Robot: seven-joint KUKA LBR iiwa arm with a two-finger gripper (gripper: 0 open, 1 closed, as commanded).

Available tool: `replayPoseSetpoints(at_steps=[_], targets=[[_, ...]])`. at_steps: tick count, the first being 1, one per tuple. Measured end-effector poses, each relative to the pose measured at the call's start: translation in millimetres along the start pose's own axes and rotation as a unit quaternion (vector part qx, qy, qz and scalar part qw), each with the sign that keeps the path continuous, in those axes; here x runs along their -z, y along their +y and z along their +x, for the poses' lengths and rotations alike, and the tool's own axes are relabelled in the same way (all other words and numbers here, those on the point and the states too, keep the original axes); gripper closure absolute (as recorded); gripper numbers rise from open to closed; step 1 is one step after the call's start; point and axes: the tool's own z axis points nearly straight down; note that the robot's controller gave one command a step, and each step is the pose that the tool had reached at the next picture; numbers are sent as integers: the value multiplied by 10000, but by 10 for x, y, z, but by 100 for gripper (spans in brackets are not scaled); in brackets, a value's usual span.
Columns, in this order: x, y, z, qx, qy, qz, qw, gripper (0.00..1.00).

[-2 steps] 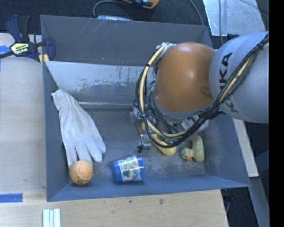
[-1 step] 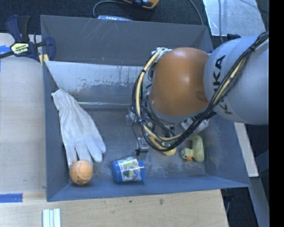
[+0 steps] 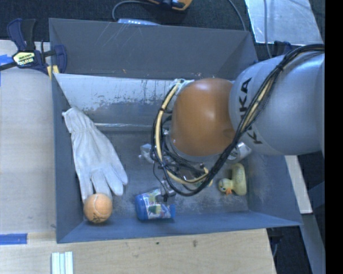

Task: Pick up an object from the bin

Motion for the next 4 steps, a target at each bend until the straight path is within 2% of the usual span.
replayPoseSetpoints(at_steps=[1,2,3,4], targets=[[-318,12,68,178,29,0,9998,0],[-697,39,122,-311,-39,-20,9995,100],[-697,39,122,-312,-39,-20,9995,100],[-575,1,127,178,-14,-14,9998,100]])
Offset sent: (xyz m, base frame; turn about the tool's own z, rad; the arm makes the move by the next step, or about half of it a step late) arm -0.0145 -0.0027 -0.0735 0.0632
